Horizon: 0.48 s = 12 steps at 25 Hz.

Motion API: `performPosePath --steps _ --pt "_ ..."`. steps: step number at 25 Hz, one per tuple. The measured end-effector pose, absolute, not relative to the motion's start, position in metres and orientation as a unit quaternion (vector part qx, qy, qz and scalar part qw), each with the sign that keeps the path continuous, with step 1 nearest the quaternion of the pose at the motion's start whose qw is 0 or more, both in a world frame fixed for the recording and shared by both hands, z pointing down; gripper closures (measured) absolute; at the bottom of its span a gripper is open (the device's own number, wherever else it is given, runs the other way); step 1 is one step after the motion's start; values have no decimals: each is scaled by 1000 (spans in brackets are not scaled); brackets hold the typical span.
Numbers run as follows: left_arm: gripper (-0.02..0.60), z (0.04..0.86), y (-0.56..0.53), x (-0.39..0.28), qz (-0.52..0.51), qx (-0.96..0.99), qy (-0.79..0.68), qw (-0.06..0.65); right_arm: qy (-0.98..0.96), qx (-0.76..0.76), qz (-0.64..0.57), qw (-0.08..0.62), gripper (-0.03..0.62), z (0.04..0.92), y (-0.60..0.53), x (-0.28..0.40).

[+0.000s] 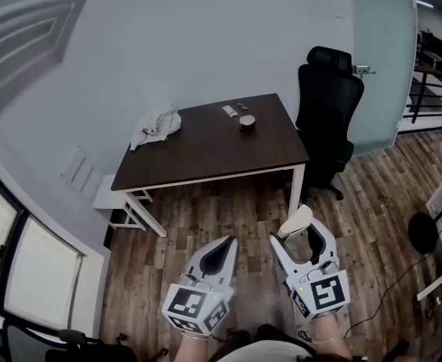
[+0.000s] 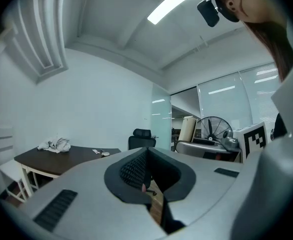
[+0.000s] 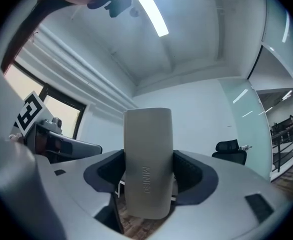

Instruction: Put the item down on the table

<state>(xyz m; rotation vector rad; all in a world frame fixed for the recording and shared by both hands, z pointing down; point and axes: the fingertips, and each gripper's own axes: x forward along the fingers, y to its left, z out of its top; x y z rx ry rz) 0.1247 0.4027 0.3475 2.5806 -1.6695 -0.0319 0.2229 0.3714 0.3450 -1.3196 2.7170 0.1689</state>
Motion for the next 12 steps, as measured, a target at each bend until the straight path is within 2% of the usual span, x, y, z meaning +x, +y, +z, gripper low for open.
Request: performPosePath --steps 12 --pt "563 355 354 130 -15 831 -554 51 904 -422 42 56 290 358 321 233"
